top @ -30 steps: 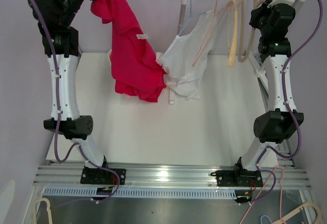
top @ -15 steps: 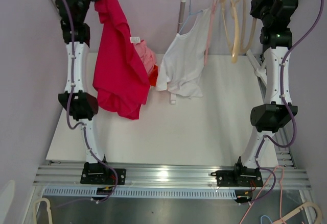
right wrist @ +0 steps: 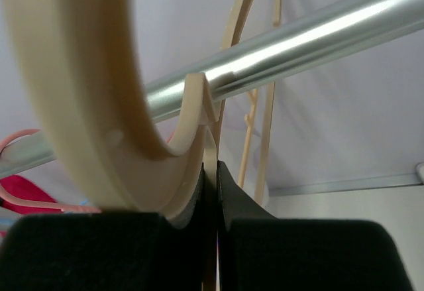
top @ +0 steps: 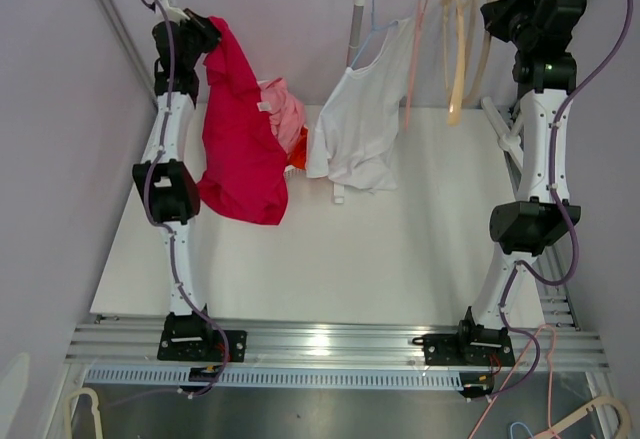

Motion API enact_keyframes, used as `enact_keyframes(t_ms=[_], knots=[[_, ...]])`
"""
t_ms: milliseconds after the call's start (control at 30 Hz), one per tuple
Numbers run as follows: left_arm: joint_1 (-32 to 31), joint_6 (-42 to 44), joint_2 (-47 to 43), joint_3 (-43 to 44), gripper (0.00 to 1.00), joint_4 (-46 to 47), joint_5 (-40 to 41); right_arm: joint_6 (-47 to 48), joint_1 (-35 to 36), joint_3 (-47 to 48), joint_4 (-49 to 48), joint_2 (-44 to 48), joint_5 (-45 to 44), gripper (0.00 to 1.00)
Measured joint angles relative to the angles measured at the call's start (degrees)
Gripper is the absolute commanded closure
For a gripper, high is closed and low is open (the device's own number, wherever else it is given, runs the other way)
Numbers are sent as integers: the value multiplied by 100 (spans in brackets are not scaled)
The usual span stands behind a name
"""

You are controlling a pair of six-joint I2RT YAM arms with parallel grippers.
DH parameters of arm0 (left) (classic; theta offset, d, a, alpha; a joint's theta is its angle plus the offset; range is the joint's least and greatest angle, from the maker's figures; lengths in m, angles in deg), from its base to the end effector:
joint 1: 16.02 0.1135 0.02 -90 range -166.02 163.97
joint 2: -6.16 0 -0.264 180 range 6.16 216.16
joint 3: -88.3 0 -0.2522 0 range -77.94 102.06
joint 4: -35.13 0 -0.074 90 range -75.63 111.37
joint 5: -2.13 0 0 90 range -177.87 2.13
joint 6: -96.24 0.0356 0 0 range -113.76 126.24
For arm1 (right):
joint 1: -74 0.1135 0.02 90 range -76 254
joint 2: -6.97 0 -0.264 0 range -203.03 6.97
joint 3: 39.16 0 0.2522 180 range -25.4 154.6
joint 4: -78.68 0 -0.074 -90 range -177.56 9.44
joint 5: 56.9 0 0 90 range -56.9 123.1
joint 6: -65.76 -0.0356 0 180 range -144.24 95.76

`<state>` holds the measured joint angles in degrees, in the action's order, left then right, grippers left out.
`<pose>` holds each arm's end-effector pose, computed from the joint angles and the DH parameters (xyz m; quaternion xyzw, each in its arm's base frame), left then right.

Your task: Remove the t-shirt from the hanger

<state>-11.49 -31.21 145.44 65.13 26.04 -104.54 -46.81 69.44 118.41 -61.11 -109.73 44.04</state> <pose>0.5665 0.0346 0.3777 -0.1289 0.6426 -0.3031 0.6918 0.4374 -0.0281 0.5156 0.0982 0.6962 0.1770 0.6887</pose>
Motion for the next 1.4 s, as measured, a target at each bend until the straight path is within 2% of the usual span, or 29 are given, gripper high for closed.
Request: enact_keyframes(t_ms=[200, 367, 533, 700, 800, 867, 900, 933, 967, 1000, 1067, 1100, 1133, 1200, 1233, 1267, 1400], knots=[[-317, 0, 37, -330, 99, 57, -9, -774, -275, 39, 87, -72, 710, 100], [-769, 22, 295, -352, 99, -225, 2, -1204, -546, 151, 361, -136, 901, 100], [-1058, -17, 446, -564, 99, -774, 52, -1351, -586, 168, 673, -201, 1106, 100], [-1027, -57, 474, -664, 97, -1071, 138, -1274, -544, 61, 813, -201, 1121, 100], [-988, -96, 474, -664, 89, -1200, 221, -1259, -540, 70, 885, -210, 1139, 100], [-970, -164, 490, -664, 80, -1351, 295, -1266, -542, 216, 966, -280, 1198, 100], [-960, -219, 501, -664, 71, -1460, 328, -1270, -542, 260, 988, -308, 1226, 100], [-955, -267, 516, -664, 66, -1552, 352, -1270, -544, 264, 1005, -315, 1250, 100], [-940, -334, 531, -697, 59, -1626, 369, -1263, -546, 249, 1012, -319, 1274, 100], [-929, -400, 533, -748, 42, -1687, 402, -1252, -546, 223, 1012, -319, 1296, 100], [-920, -570, 538, -938, 20, -1762, 420, -1172, -546, 164, 1003, -317, 1311, 100], [-914, -625, 535, -1051, 6, -1768, 420, -1128, -542, 133, 1005, -308, 1305, 100], [-909, -654, 535, -1161, 1, -1770, 420, -1075, -540, 105, 1008, -297, 1287, 100], [-901, -758, 525, -1451, 1, -1762, 437, -925, -516, 39, 1016, -256, 1213, 95], [-896, -765, 511, -1585, 0, -1742, 442, -857, -498, -15, 1019, -216, 1172, 84], [-894, -765, 492, -1705, 1, -1738, 450, -787, -474, -72, 1027, -170, 1128, 77], [-892, -739, 269, -1939, 1, -1775, 496, -586, -369, -450, 1261, -7, 868, 59]])
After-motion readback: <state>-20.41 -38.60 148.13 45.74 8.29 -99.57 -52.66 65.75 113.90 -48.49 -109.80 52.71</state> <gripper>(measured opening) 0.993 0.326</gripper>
